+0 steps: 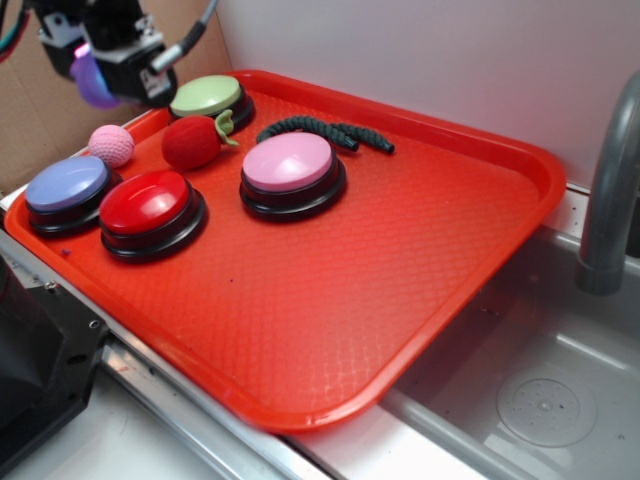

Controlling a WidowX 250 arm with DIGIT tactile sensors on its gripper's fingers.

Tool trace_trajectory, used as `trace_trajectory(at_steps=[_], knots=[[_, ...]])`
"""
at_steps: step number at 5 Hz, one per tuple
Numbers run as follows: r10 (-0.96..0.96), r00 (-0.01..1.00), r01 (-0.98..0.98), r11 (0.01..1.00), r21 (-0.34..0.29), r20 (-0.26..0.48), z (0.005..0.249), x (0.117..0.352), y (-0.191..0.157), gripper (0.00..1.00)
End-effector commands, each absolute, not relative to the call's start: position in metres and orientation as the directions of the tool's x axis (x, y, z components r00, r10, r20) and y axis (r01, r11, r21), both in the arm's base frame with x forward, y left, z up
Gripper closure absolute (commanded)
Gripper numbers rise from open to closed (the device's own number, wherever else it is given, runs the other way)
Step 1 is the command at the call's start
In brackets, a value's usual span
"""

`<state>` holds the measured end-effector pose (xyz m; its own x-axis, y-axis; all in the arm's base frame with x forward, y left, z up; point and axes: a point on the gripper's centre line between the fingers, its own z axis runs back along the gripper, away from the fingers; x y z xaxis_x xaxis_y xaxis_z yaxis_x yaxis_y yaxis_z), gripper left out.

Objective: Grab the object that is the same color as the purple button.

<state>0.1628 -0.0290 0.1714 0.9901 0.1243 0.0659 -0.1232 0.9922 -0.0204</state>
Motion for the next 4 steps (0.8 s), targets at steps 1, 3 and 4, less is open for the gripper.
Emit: trace_trajectory(at_steps=[1,3,4], knots=[[0.116,0.987,-0.114,0.993,-0.024,0.108,0.191,0.172,-0.028,1.00],[0.136,0.982,-0.131,0.990,-0.047,0.130,0.207,0.167,-0.022,1.00],[0.153,0.981,-0.148,0.988,-0.048,0.123,0.207,0.169,-0.015,1.00]])
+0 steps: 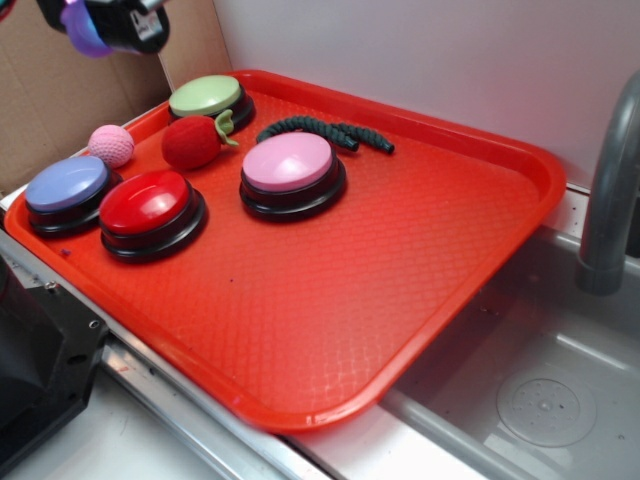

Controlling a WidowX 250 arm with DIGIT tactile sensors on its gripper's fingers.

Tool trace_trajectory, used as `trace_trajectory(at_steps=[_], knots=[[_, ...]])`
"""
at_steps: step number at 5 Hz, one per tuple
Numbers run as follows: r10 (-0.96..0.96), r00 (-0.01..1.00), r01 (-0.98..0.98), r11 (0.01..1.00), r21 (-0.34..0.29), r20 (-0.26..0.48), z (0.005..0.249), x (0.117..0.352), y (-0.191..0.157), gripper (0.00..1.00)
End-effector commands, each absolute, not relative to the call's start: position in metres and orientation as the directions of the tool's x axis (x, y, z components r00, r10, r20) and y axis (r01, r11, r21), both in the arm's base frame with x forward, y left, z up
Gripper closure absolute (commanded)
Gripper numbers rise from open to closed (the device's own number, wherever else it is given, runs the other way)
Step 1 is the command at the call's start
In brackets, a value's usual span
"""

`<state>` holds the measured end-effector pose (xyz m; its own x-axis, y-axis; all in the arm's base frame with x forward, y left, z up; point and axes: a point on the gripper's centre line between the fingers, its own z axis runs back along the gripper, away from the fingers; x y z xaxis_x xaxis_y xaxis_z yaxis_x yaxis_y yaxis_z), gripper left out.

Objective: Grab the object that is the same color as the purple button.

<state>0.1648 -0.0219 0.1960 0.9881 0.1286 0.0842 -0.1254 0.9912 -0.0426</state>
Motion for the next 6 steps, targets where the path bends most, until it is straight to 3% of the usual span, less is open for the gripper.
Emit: trace_trajectory(at_steps=[1,6], knots=[[0.159,0.980,-0.155,0.987,-0.042,0.120,0.206,0.168,-0.014,1.00],[0.179,0.983,-0.179,0.984,-0.001,0.047,0.169,0.172,-0.009,1.00]])
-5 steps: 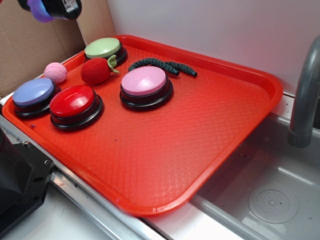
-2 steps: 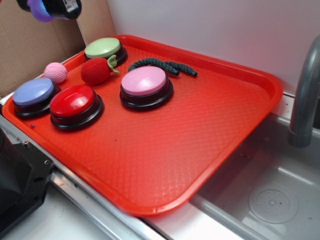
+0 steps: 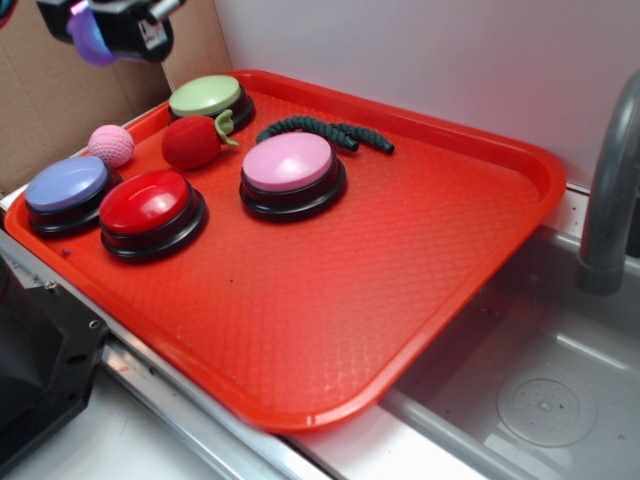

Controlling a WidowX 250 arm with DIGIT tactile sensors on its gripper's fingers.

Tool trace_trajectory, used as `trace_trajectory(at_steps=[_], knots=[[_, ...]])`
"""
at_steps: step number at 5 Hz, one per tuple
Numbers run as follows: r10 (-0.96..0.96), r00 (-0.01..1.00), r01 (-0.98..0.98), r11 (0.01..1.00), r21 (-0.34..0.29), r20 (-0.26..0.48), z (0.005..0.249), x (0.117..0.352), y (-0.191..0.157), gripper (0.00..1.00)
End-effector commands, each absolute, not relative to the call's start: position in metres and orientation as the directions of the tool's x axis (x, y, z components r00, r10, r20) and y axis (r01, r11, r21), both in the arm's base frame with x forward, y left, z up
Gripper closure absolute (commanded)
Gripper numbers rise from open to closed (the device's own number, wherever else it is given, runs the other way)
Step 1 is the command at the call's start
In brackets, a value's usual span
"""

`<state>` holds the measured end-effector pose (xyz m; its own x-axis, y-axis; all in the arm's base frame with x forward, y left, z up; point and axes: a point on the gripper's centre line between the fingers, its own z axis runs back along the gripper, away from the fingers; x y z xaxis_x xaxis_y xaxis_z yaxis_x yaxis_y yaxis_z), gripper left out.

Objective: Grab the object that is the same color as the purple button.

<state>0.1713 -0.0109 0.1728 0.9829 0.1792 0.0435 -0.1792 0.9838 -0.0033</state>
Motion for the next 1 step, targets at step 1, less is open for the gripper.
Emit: trace_trajectory(at_steps=[1], knots=[[0.175,0.983,-0.176,0.984,0.011,0.062,0.1695,0.1733,-0.0095,1.00]])
